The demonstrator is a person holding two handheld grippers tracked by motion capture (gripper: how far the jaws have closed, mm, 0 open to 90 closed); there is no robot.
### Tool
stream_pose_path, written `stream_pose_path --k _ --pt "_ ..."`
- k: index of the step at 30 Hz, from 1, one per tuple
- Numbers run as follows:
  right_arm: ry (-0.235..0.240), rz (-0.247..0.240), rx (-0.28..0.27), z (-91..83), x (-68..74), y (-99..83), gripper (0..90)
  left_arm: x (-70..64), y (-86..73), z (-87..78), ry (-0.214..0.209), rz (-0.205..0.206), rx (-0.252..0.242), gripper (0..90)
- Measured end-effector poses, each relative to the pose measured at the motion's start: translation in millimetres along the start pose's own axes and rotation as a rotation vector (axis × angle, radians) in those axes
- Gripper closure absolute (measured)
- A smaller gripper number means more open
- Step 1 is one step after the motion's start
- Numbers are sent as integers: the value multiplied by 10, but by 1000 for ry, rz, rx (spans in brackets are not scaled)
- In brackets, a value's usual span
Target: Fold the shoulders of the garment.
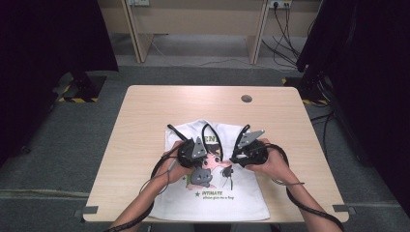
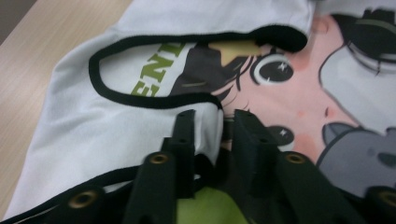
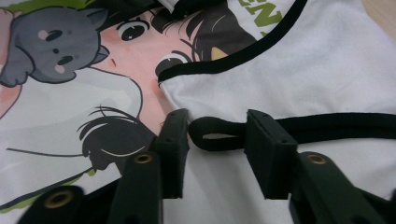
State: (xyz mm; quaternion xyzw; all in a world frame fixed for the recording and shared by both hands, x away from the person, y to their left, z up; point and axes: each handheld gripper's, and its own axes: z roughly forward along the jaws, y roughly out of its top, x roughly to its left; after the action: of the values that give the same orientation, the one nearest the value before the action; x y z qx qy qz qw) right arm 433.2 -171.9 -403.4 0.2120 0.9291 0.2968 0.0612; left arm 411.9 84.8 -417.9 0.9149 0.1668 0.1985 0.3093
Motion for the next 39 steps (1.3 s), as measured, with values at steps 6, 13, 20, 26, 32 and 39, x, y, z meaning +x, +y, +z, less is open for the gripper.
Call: stream_pose_path --k 6,13,20,26,32,39 --pt "-14 36 -22 87 2 4 698 79 -125 -30 1 3 35 846" --pt "-21 47 -47 14 -9 -2 670 138 -292 -205 -23 -26 26 845" --pt "-27 35 -17 63 62 5 751 7 -133 -128 -64 -43 -50 828" --pt "-8 40 -56 134 160 106 820 -46 -107 -126 -88 -22 -42 831" --pt "-17 57 -106 185 192 196 803 -12 -142 -154 -92 -71 -64 802" --pt "37 85 -153 57 135 132 656 -22 -162 -153 -129 -107 -97 681"
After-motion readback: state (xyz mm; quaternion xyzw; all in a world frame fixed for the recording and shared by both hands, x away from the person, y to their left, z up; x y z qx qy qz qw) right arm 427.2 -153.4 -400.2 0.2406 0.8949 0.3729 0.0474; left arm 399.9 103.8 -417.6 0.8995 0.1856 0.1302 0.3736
